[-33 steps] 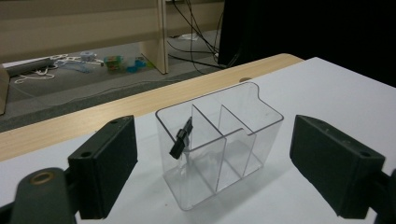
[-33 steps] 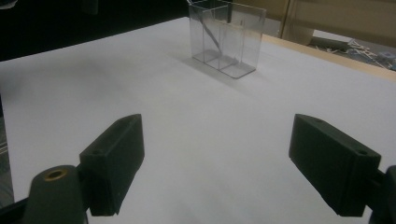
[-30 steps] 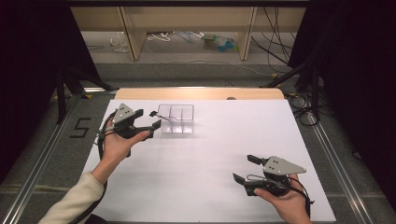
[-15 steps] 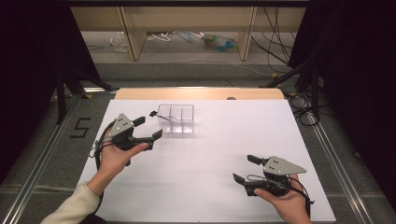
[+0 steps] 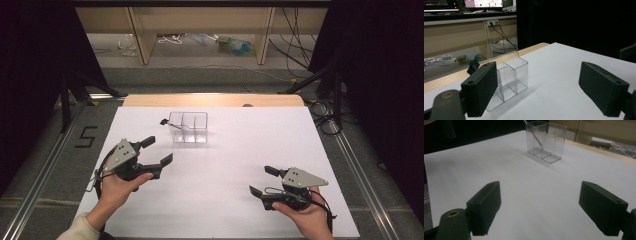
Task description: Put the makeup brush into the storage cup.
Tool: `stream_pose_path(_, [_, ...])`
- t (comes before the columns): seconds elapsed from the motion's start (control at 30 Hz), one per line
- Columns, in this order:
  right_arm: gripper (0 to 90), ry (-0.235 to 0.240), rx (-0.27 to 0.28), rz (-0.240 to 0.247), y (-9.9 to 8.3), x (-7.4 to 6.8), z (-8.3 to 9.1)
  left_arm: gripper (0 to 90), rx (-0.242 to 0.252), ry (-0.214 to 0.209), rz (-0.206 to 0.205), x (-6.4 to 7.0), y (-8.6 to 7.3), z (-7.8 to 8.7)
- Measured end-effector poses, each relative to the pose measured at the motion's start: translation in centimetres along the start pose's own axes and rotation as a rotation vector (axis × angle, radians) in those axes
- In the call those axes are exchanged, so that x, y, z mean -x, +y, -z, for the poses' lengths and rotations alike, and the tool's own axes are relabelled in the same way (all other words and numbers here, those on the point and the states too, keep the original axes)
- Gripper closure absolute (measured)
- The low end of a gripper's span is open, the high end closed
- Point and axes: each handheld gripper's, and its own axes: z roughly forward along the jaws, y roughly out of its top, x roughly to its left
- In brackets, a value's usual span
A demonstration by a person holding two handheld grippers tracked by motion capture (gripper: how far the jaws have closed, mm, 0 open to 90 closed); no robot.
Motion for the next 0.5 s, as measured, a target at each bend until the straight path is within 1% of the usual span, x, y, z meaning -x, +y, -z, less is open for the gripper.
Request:
stream_pose_path(0.13, [19.1, 0.005, -0.006, -0.008, 0.0, 0.0, 0.0, 15.5, 0.004, -0.006, -0.010, 0.5, -0.5, 0.6])
stream_pose_path(0.17, [19.1, 0.008, -0.003, -0.008, 0.0, 0.0, 0.0, 15.5, 0.009, -0.007, -0.002, 0.6, -0.6, 0.7])
stream_pose_path(0.2, [19.1, 0.006, -0.001, -0.005, 0.0, 0.0, 0.0, 15.5, 0.011, -0.007, -0.012, 0.5, -0.6, 0.8])
stream_pose_path(0.27, [19.1, 0.008, -0.003, -0.007, 0.0, 0.0, 0.0, 15.5, 0.013, -0.004, 0.001, 0.6, -0.8, 1.0])
stream_pose_path(0.33, [19.1, 0.007, -0.003, -0.007, 0.0, 0.0, 0.0, 15.5, 0.012, -0.012, -0.015, 0.6, -1.1, 1.3])
stream_pose_path(0.37, [19.1, 0.005, -0.007, -0.010, 0.0, 0.0, 0.0, 15.5, 0.010, -0.013, -0.010, 0.6, -1.2, 1.4])
stream_pose_path(0.5, [19.1, 0.004, -0.007, -0.014, -0.1, 0.0, 0.0, 15.5, 0.009, -0.020, -0.015, 0.6, -1.8, 2.0])
